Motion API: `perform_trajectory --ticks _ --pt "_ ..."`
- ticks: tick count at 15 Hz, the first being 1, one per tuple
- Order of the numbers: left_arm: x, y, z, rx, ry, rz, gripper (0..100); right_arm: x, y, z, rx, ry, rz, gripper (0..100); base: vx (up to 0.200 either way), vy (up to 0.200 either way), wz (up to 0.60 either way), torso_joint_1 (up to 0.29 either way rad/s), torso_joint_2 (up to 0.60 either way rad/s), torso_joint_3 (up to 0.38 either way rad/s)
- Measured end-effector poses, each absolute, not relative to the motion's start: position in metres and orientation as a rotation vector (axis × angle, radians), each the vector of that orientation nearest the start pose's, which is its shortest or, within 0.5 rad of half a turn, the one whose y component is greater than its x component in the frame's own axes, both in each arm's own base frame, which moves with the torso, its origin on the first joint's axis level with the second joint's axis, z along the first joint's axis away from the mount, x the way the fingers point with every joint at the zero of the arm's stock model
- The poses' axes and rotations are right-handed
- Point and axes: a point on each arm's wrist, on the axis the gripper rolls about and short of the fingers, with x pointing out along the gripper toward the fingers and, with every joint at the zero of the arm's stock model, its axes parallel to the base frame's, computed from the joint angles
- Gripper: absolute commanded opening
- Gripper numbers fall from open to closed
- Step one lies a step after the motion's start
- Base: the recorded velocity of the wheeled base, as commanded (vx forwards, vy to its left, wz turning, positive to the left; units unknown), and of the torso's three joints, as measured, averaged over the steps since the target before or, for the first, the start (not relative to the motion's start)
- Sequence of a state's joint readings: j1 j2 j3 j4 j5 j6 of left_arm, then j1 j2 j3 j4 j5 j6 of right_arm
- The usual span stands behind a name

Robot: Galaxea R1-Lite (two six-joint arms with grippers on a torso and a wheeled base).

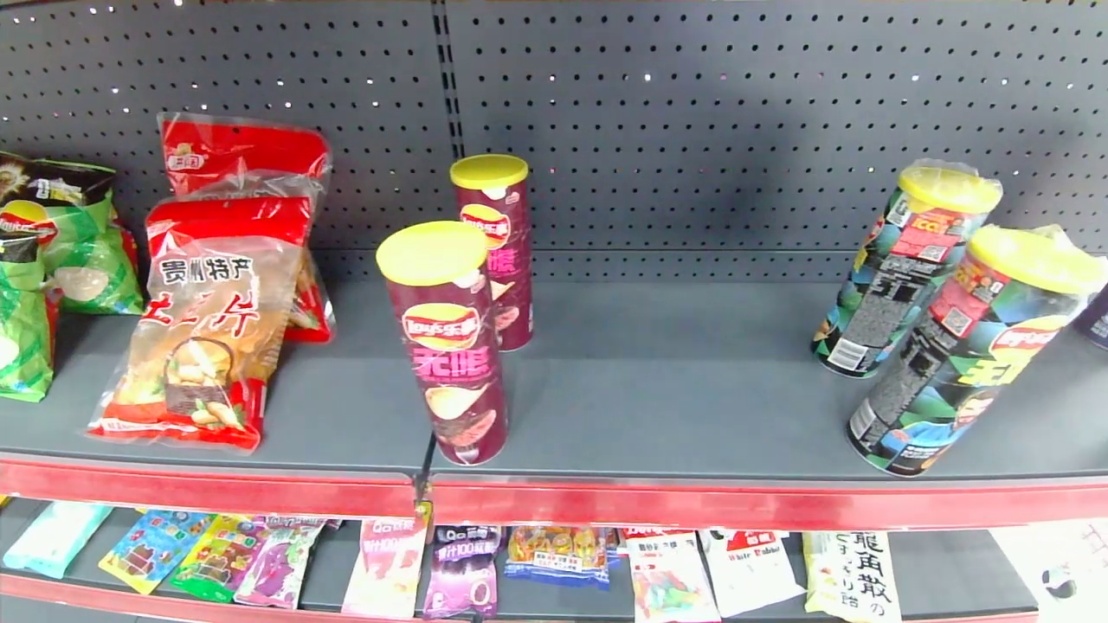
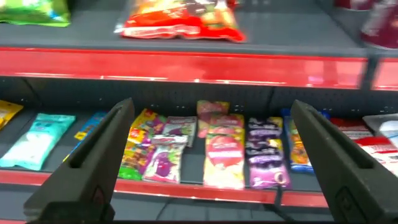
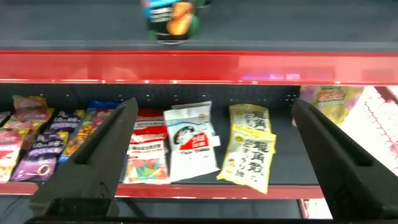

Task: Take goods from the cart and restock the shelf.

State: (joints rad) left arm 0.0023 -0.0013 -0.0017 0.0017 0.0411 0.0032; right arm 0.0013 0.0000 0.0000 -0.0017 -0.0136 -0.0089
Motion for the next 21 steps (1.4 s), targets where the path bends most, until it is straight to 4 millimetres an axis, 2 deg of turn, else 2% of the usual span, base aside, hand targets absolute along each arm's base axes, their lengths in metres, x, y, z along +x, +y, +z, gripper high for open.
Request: perform_trajectory --ticks 10,14,21 --pt "-0.023 0.0009 0.0757 0.003 -0.001 0.043 100 -0.0228 -0.0003 0.0756 -0.007 -0.001 -0.013 100 0.0 -0.2 0.0 0.002 0.0 0.001" --pt "-0.023 0.0009 0.0758 0.003 -0.002 0.043 100 -0.0228 -0.0003 0.0756 -0.007 -0.001 -0.012 100 0.0 0.0 -0.6 0.002 0.0 0.002" --pt "-0.023 0.0009 0.0758 0.003 -0.002 0.044 100 -0.0228 -0.0003 0.0756 -0.008 -0.001 -0.013 100 0.0 0.0 0.0 0.0 0.0 0.0"
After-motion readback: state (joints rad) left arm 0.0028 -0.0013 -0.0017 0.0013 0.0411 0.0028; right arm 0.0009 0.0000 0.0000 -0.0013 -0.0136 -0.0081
